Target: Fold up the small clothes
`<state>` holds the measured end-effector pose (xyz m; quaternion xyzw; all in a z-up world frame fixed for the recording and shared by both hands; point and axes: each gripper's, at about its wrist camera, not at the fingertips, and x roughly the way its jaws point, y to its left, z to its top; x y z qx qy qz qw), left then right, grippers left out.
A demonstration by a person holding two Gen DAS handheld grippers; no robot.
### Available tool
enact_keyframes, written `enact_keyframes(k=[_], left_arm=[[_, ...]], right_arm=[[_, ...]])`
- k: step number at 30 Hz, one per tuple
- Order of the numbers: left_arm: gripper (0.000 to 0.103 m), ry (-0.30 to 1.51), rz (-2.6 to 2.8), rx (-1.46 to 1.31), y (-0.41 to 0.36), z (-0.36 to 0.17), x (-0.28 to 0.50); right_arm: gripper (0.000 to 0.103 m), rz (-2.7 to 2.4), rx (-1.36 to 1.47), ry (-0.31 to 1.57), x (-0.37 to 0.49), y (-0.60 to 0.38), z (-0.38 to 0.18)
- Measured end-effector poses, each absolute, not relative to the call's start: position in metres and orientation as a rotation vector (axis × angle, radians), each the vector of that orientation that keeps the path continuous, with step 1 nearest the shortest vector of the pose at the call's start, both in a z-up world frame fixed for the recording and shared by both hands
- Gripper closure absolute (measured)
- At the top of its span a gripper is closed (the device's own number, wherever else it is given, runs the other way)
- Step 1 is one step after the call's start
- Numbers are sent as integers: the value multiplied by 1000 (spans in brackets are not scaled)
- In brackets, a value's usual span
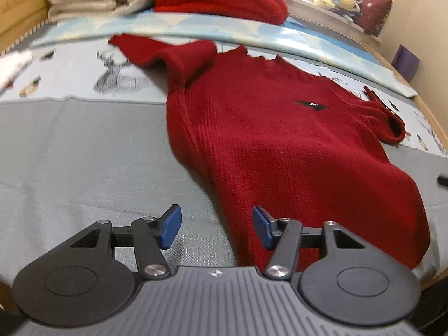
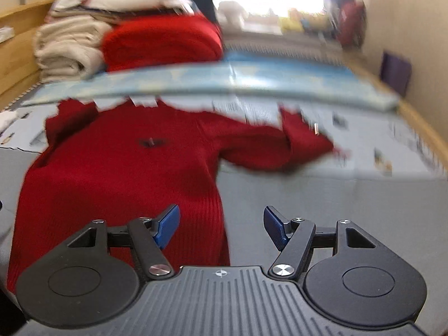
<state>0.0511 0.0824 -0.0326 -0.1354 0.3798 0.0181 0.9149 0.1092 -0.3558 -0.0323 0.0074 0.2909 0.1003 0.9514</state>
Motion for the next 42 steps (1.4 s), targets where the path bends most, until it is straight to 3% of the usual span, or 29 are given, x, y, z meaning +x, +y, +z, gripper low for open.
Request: enact_keyframes(k=[6,17,22,26,28,42], left_arm=[[41,854,-20,-488,89,-61,62],[40,960,-52,-406,61,-72,64],[40,984,-60,-385,51,-76,66],[40,1007,-56,-370,46,-78,67],[40,1016,-55,-362,44,-79,67],[40,1060,-42,-335,44,-83,71]], right_arm=[[34,216,23,758,134,-338,-59],[36,225,-148,899,142,-309,-90],[53,236,-125,910,142,-310,-90],[79,236,-118,898,143,-313,-89],[87,234,-107,886,144,-315,-87],[92,129,36,663,144,-348,-53]])
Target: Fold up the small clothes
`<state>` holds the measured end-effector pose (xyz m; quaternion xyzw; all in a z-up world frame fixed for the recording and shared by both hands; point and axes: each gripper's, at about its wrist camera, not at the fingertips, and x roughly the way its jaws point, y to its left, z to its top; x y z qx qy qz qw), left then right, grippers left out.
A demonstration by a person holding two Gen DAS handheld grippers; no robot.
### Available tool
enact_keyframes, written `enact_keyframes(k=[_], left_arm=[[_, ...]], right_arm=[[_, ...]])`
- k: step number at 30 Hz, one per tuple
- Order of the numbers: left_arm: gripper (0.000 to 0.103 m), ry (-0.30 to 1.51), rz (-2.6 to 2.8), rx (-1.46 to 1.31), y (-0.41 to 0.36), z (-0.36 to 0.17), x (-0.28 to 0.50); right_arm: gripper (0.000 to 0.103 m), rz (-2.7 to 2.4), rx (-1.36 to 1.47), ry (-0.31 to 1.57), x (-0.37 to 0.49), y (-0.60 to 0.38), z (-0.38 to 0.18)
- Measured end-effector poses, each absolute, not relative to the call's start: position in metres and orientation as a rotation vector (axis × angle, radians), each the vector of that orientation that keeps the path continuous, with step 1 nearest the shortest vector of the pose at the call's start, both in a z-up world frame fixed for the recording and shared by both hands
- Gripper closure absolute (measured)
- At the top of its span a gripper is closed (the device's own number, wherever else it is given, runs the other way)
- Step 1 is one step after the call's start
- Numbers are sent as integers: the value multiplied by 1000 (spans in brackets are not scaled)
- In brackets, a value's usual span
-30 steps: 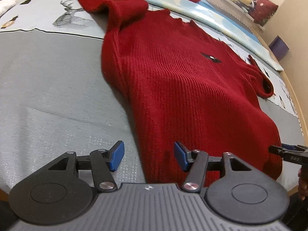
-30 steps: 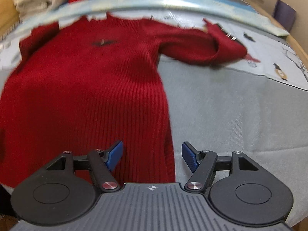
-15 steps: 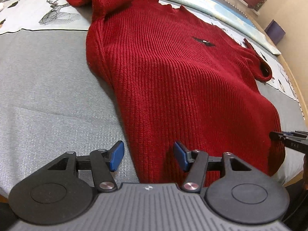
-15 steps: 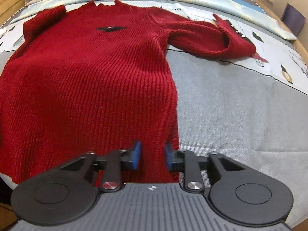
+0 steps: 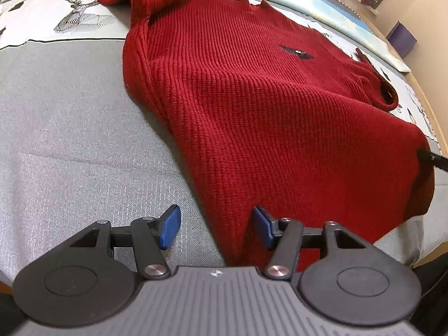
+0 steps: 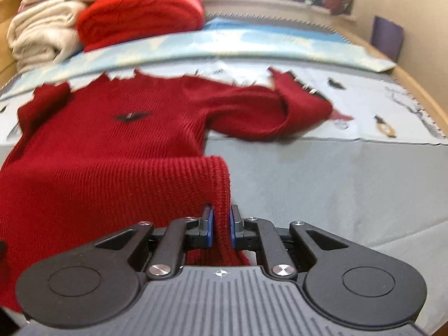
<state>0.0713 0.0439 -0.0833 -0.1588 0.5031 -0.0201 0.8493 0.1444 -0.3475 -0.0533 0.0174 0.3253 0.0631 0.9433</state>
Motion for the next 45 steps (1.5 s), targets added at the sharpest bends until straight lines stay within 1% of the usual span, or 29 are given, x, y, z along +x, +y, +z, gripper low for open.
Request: enact_keyframes(k=[4,10,13,16,18,21,22,24,27,31,33,34,35,39,42,45], left_arm=[[40,1032,-6,-324,47,-80,70],[41,1006,38,-334,55,-76,73],[53,977,85,-334,63,-73,73],[53,958,159,-344,73,-73,74],[53,987,201,-328,77,-77,77],[53,1087,184,-299,73,-92,84],[51,1100,153,-292,68,-94,86],[52,1074,62,-272,57,-91,90],[52,1036,-46,-326,49,-87,94],[52,918,-98,-479,60,-74,96],[48,864,-110,-536,62,-67,96],[42,863,-101,-535,62,-67,98],[40,887,-78,-514,60,-69,102],[40,993,-40,-452,51,-86,109],[40,990,-46,-436,48,-83,110],[40,984,-49,-503,53,-83,112]], right_arm=[[92,92,44,638,148,-350,-51],[91,68,5,664,154,-339,-56],[91,67,-9,669,156,-336,-57],[91,66,-17,684,158,-335,-60],[91,67,-23,698,159,-333,-61],[90,72,-32,716,161,-331,-64],[90,73,-34,721,162,-331,-64],[90,77,-34,731,163,-331,-66],[90,78,-36,742,165,-330,-67],[90,83,-35,750,166,-331,-69],[90,88,-35,762,166,-332,-70],[90,90,-37,769,166,-332,-71],[90,92,-38,775,166,-332,-72],[90,101,-40,785,166,-332,-75],[90,106,-45,795,167,-331,-76],[90,107,-51,802,168,-330,-78]])
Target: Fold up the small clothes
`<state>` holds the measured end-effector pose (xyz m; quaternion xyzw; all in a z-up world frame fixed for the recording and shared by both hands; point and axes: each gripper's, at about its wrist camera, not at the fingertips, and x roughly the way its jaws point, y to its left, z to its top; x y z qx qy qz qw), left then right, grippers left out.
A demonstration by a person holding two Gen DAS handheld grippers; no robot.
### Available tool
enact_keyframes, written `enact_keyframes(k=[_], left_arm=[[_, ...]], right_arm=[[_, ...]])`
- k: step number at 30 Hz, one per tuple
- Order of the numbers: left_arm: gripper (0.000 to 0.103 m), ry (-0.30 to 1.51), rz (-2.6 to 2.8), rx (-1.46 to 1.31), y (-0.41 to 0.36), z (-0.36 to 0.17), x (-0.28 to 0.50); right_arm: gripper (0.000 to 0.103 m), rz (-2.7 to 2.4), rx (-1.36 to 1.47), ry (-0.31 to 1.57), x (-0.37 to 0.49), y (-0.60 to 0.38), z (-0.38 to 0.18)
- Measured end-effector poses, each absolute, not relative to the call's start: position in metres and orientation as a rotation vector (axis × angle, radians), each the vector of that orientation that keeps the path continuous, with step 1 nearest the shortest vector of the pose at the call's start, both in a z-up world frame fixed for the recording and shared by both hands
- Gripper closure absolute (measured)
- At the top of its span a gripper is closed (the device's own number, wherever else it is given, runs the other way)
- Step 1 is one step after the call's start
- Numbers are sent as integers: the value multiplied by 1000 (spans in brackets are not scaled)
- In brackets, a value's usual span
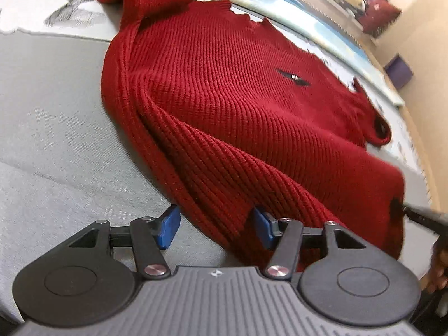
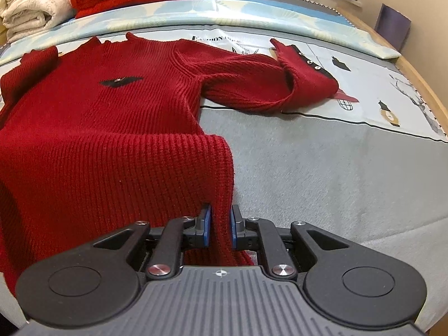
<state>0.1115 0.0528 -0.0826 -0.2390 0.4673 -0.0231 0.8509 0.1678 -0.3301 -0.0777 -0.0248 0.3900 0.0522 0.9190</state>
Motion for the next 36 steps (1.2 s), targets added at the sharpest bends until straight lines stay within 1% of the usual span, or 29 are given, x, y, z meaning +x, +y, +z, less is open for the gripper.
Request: enact_keyframes(k=[5,7,10,11,12,13,14,16,17,19,22,27,30,31,32,34,36], left_arm=[[39,936,-67,-617,60,-81,111],[37,950,-65,-600,57,-82,115],[37,994,-77,-571,51,-88,118],[39,1005,-80,-557,48,-89,119],[43,1011,-81,-535,46,-88,121],[53,1011,-77,-508,44,-86,121],[57,1008,-74,-490,44,-85,120],[81,995,-70,-495,49,-81,119],[85,989,-70,-505,52,-78,116],[87,976,-75,-519,57,-71,111],[97,946,-86,-500,68,-58,90],[97,882,-84,-514,100,-34,55],[98,872,-75,-507,115,-31,33],[103,875,-69,-510,118,-30,29],[103,869,-63,-523,121,-26,25],[103,820,-83,-571,129,-12,15],[103,759,-120,-598,133,4,6]], right_arm=[[90,111,-53,804,169,-330,-78],[90,113,-51,805,168,-331,-78],[90,115,-54,805,169,-332,-78],[90,116,-56,806,169,-332,-78],[90,117,-57,806,169,-331,-79],[90,118,-58,808,169,-331,-79],[90,120,-59,809,169,-331,-79],[90,128,-65,817,169,-332,-81],[90,135,-70,822,170,-332,-82],[88,144,-74,836,171,-333,-84],[88,156,-64,866,170,-334,-88],[87,164,-73,883,162,-330,-91],[87,170,-70,880,154,-329,-90],[88,171,-65,875,151,-331,-88],[91,173,-56,870,148,-333,-87],[92,181,2,864,142,-341,-83],[92,191,125,859,139,-357,-77]])
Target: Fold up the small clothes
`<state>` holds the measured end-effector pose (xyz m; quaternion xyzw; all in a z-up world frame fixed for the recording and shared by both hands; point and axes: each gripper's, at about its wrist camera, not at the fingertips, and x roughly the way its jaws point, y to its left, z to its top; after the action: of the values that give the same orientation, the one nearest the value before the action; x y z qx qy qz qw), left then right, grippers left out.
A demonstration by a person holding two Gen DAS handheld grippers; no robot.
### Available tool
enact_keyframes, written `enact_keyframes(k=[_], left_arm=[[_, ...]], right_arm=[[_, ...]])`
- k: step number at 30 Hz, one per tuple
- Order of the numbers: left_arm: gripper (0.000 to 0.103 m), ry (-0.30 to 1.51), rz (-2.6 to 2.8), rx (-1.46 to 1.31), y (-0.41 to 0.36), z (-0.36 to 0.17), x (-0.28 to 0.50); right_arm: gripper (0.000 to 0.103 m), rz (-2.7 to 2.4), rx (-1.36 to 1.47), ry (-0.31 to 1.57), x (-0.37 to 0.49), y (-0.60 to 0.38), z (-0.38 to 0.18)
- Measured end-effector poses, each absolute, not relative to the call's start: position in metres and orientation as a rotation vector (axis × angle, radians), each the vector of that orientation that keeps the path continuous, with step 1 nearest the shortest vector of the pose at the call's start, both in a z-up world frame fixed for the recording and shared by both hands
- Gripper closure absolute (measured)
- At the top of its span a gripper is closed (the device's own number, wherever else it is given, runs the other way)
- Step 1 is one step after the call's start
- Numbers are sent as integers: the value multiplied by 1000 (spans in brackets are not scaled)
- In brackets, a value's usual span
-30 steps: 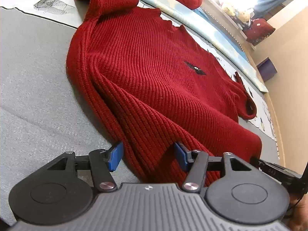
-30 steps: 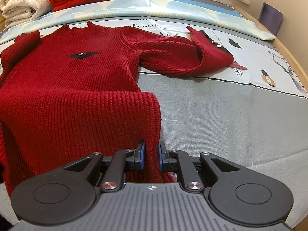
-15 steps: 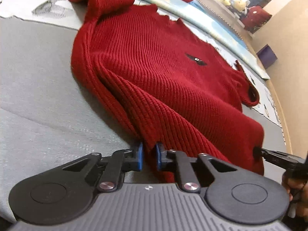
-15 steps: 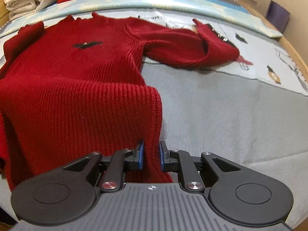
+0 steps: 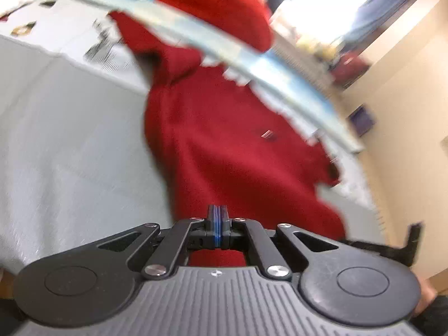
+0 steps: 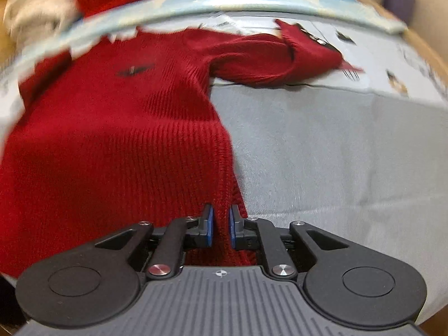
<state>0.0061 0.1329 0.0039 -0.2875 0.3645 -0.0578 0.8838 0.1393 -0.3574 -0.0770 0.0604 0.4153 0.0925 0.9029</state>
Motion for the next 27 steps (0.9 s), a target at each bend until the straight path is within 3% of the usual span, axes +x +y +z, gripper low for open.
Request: enact_keyframes(k=[4,7,11,14,18,21,27], left_arm=[[103,878,-31,-579,132,-10,19],[102,972,12,-556,126,-30,31],[82,1038,37,-554,119,-45,44],[81,1085,36,-560,105,-53,56],[84,936,-199,-610,85,-23,58],[80,791,-335,-550,67,8,55],[81,1032,-26,-514,78,-19,60]], right_arm=[[90,199,255,914,141,-376,-85],[81,203,138,944,141,-361,-92],[69,219,37,947,139,-347,-95],[63,208,16,962,140,-346,-99],[63,209,7,964,142,-344,-101],[63,210,2,964,142,-341,-101],[63,210,-9,968,145,-339,-101]])
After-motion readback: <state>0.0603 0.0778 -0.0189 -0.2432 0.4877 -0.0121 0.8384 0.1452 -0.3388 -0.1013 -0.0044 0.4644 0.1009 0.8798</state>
